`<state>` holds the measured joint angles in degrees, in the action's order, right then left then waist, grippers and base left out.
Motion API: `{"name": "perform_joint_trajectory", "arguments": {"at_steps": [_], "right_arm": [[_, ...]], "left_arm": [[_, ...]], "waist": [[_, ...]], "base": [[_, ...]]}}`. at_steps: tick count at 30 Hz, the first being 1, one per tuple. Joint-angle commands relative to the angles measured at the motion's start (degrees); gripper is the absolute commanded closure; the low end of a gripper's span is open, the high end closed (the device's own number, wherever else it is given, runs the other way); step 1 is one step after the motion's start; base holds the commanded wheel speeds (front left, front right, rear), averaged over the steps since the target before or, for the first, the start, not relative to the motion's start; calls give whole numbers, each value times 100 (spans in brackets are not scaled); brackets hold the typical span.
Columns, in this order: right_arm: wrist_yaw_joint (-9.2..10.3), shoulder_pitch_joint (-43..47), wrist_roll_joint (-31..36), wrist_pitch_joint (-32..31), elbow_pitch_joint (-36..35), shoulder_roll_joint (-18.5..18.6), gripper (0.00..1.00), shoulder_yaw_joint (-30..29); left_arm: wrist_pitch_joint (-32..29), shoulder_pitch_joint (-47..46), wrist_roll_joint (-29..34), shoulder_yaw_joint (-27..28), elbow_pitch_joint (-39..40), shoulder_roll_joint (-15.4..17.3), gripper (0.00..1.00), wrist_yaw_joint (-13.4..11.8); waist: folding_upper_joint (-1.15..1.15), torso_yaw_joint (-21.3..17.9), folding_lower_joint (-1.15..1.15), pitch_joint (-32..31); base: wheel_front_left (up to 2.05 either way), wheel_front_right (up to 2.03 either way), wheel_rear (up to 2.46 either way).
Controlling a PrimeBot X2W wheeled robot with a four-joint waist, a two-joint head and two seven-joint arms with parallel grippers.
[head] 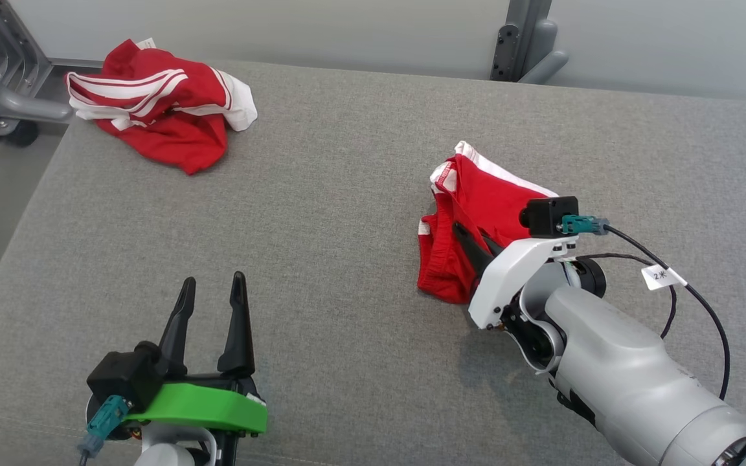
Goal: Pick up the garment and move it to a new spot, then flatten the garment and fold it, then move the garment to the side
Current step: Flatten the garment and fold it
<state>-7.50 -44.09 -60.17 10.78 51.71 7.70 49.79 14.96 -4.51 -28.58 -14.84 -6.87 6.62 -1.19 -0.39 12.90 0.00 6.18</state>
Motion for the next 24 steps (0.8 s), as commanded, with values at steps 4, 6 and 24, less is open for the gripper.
{"name": "perform_joint_trajectory", "arguments": {"at_steps": [4,6,24], "right_arm": [[2,-88,69,134,195,-123,26,67],[2,-83,54,152,197,-153,0,99],[2,243,336,441,-737,360,0,-669]], "left_arm": [[31,-17,56,40,19,-27,0,19],[32,-34,56,60,8,-32,0,31],[26,91,151,97,75,-74,0,47]], "waist": [[39,-18,0,16],[39,-33,0,16],[39,-376,0,-14]], "base": [[0,0,0],[0,0,0],[0,0,0]]}}
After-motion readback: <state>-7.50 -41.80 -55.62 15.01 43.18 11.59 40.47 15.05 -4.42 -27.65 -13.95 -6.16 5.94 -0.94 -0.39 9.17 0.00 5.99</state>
